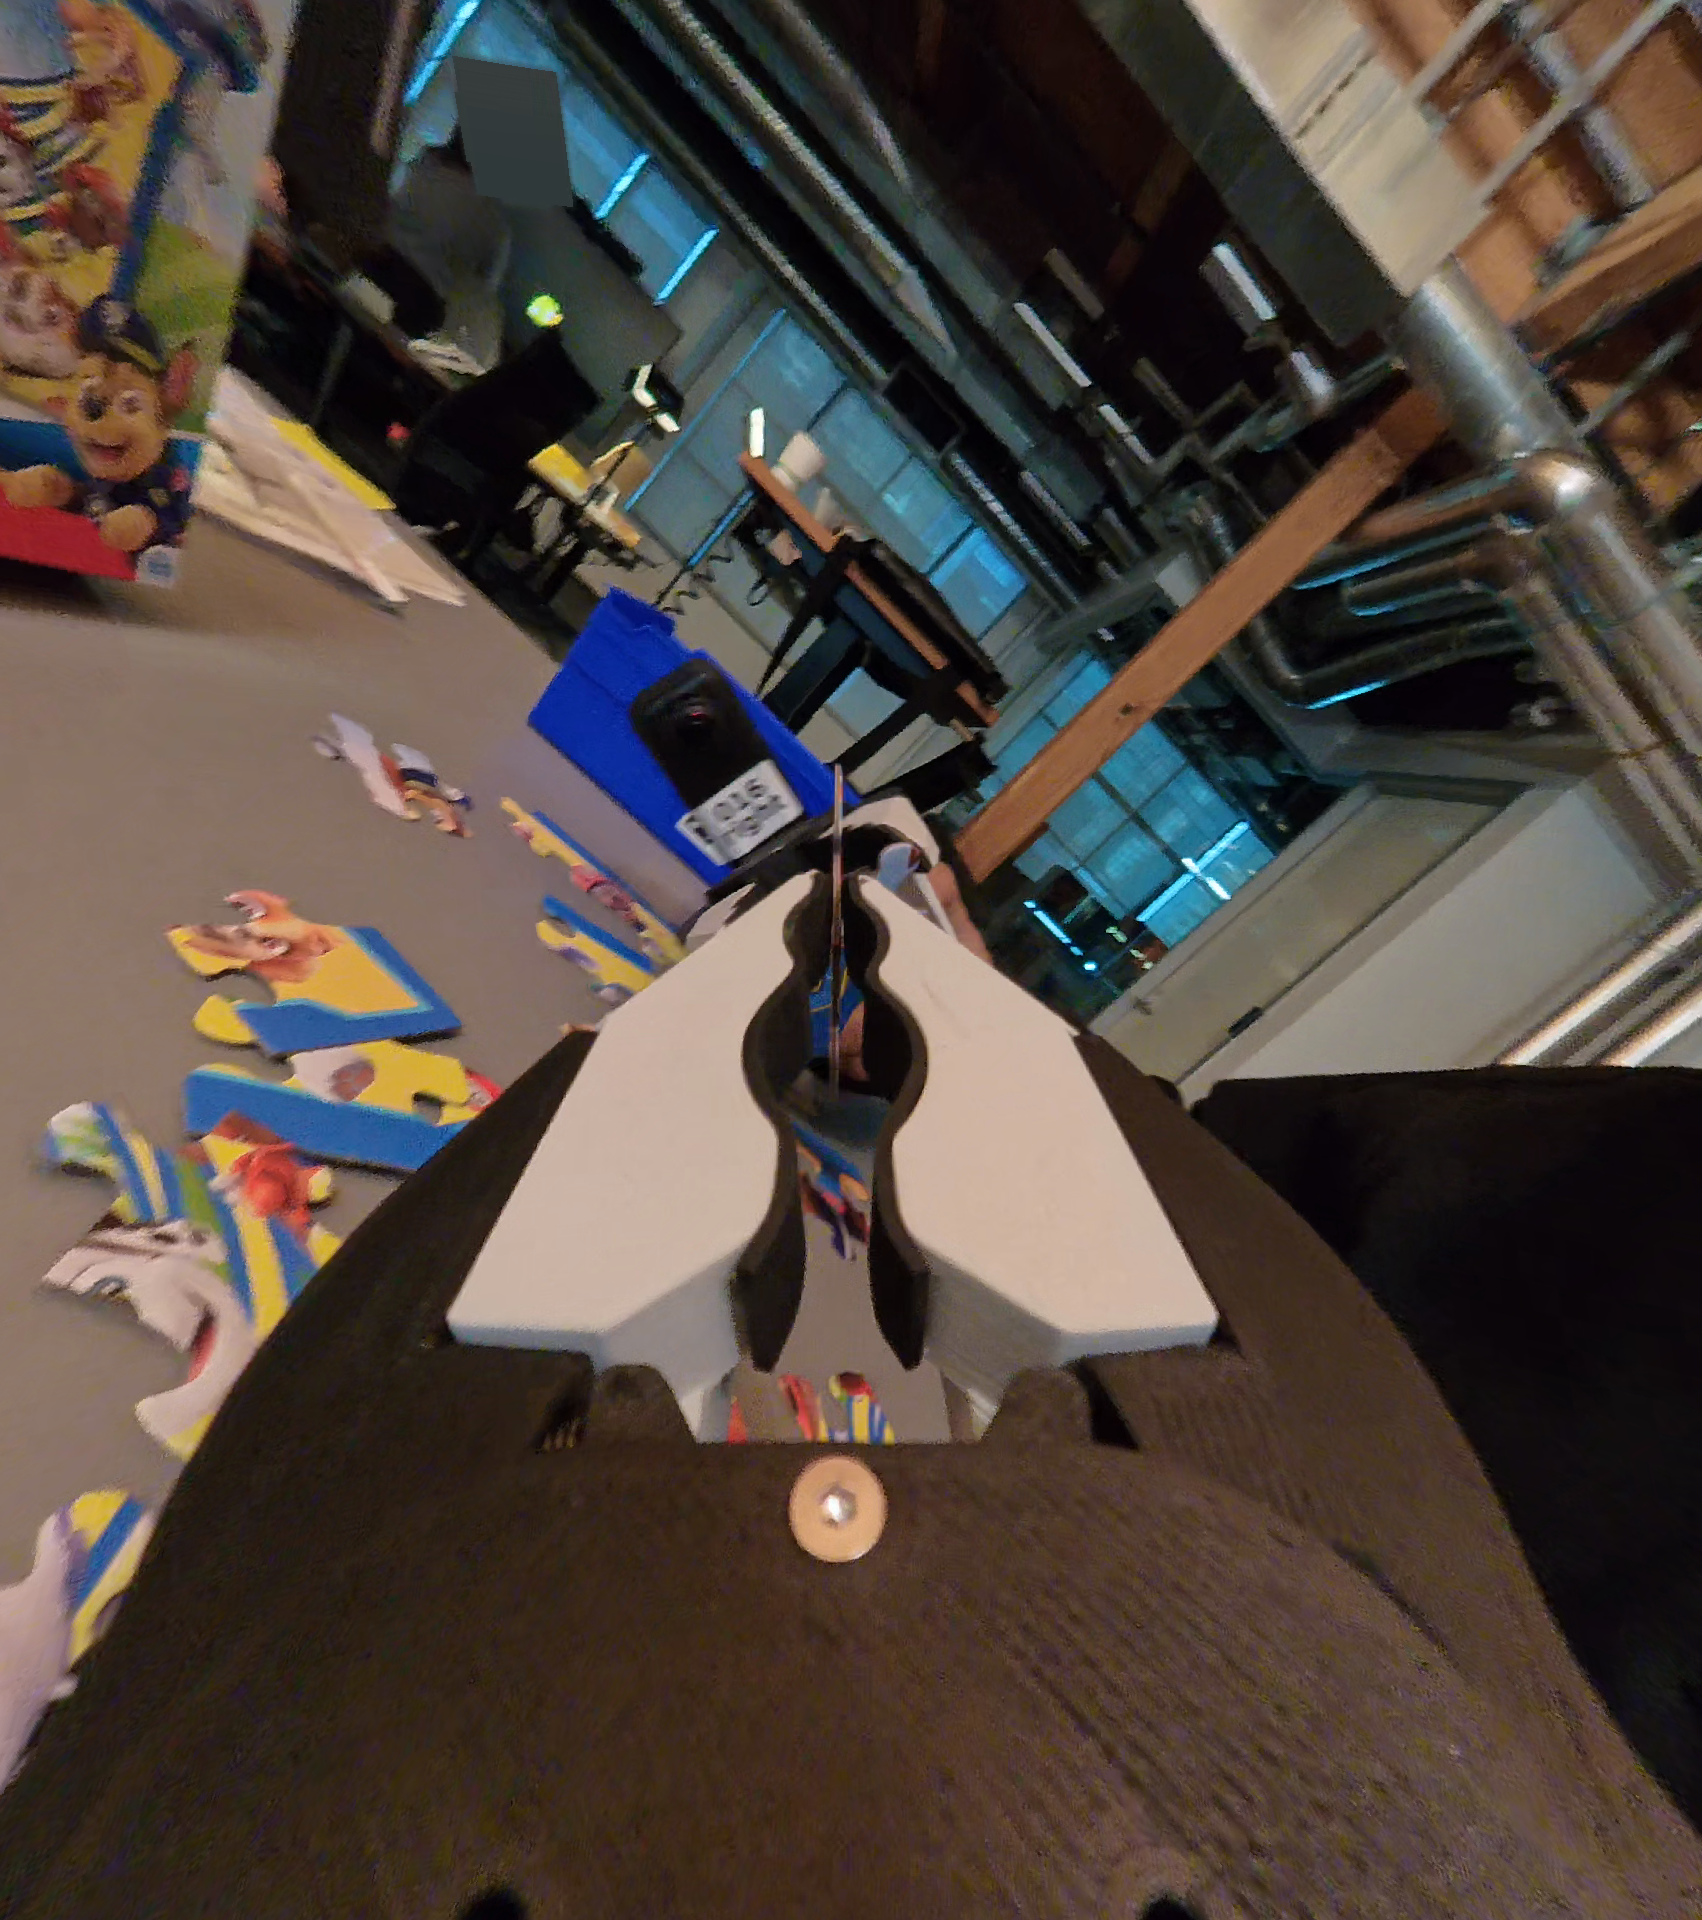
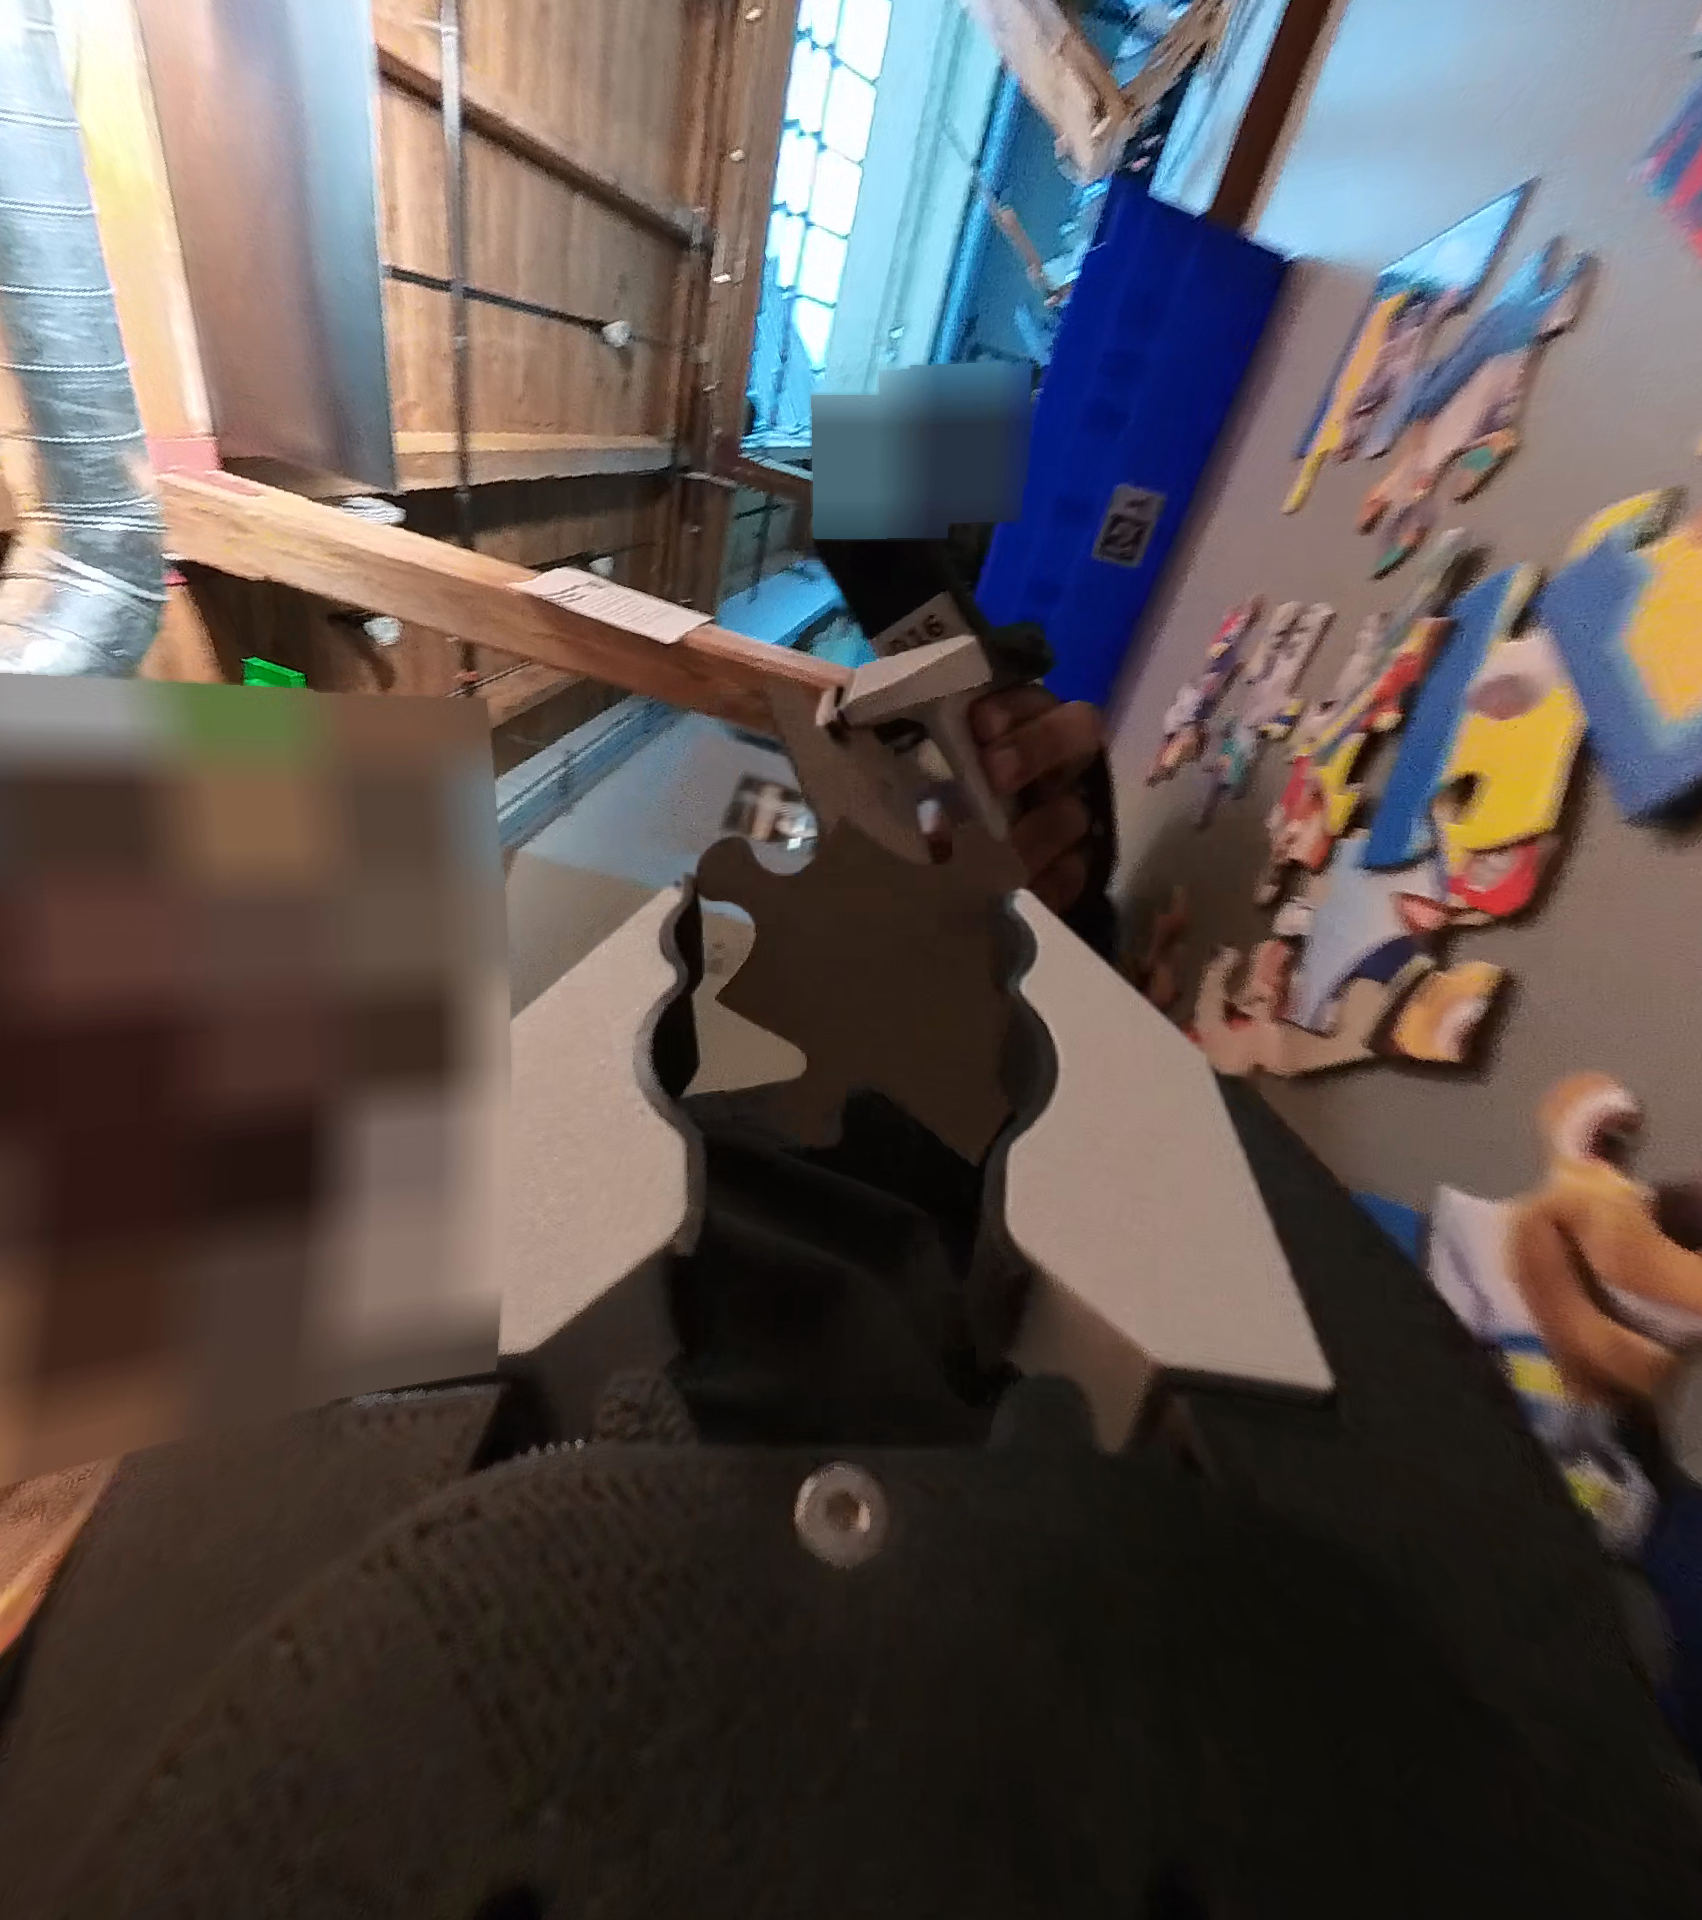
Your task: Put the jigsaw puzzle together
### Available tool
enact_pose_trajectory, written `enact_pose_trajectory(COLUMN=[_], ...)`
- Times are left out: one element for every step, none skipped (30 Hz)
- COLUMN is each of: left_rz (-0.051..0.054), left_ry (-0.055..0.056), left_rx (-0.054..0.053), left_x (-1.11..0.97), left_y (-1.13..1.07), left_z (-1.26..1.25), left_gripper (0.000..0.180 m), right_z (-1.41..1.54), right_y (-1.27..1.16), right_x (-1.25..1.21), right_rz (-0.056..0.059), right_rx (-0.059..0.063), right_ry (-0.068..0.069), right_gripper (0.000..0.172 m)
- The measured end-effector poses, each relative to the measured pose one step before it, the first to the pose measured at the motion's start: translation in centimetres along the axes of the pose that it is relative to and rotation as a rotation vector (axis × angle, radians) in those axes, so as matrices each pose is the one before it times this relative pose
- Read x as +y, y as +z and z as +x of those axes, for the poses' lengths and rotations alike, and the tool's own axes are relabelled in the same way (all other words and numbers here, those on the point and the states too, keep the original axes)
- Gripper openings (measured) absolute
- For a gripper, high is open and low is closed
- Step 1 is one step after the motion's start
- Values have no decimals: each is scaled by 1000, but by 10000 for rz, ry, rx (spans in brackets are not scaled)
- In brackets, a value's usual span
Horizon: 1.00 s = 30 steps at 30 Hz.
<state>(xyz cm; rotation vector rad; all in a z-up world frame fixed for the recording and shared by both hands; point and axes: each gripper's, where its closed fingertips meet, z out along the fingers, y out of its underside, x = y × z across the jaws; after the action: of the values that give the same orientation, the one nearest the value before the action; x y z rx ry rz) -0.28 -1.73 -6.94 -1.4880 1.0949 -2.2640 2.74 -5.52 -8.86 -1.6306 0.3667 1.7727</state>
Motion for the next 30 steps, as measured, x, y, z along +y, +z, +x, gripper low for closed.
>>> enact_pose_trajectory(left_rz=[-78,-94,-141,-170,-188,-302,-435,-443,-525,-555,-401,-176,-33,-10,-7,5,25,57,74,75,118,150,122,74,18,2,4,2,-1,-11], left_ry=[1,-25,-63,-33,22,-50,-105,-42,-90,-43,62,99,106,102,74,15,24,20,-16,-37,-9,-41,-61,-44,-24,-6,-2,3,12,27], left_rx=[-284,-283,-380,-428,-319,-346,-397,-299,-430,-371,-262,-277,-242,-105,9,-20,-3,19,37,81,144,117,79,59,42,19,8,14,15,11], left_x=[71,76,118,162,198,370,554,606,754,807,573,244,38,-21,-18,-35,-45,-85,-110,-101,-167,-218,-190,-113,-24,3,25,13,8,16], left_y=[-102,-121,-128,-136,-112,-58,-2,41,80,118,110,49,-4,-14,-22,-34,-47,-71,-79,-97,-104,-120,-110,-78,-50,-10,6,34,32,37], left_z=[-479,-446,-600,-687,-508,-584,-681,-508,-713,-610,-379,-341,-266,-64,87,-10,-4,-4,-24,41,134,118,69,41,25,4,0,29,59,70], left_gripper=[0,0,0,0,0,0,0,0,0,0,0,0,3,8,9,10,10,10,8,4,0,0,0,0,0,0,0,0,0,0], right_z=[460,316,224,193,-15,-334,-344,-87,257,468,498,368,219,109,97,190,348,610,850,731,480,157,-269,-395,-238,-129,-155,-153,-190,-150], right_y=[-544,-520,-513,-515,-529,-544,-507,-410,-311,-213,-116,-43,-9,-2,-50,-108,-128,-117,-65,19,131,220,301,321,327,280,247,205,192,197], right_x=[-131,-153,-224,-359,-517,-709,-848,-681,-355,-201,-102,38,134,146,118,120,202,364,595,791,909,917,829,688,498,342,209,111,45,74], right_rz=[118,107,115,158,196,275,336,193,-1,-43,-29,-64,-99,-74,-59,-71,-120,-225,-351,-448,-497,-503,-471,-411,-326,-237,-142,-81,-40,-41], right_rx=[424,323,256,232,83,-148,-173,-14,221,392,450,399,326,285,316,404,554,797,1019,1023,932,772,497,352,349,299,171,67,-28,-59], right_ry=[-190,-161,-130,-149,-149,-105,12,16,-120,-244,-284,-289,-288,-319,-377,-475,-661,-910,-1095,-1156,-1102,-981,-841,-618,-392,-238,-136,-32,14,22], right_gripper=[56,55,55,55,48,23,16,18,16,15,16,17,20,23,23,24,28,35,40,45,50,55,59,63,73,80,86,90,91,88])
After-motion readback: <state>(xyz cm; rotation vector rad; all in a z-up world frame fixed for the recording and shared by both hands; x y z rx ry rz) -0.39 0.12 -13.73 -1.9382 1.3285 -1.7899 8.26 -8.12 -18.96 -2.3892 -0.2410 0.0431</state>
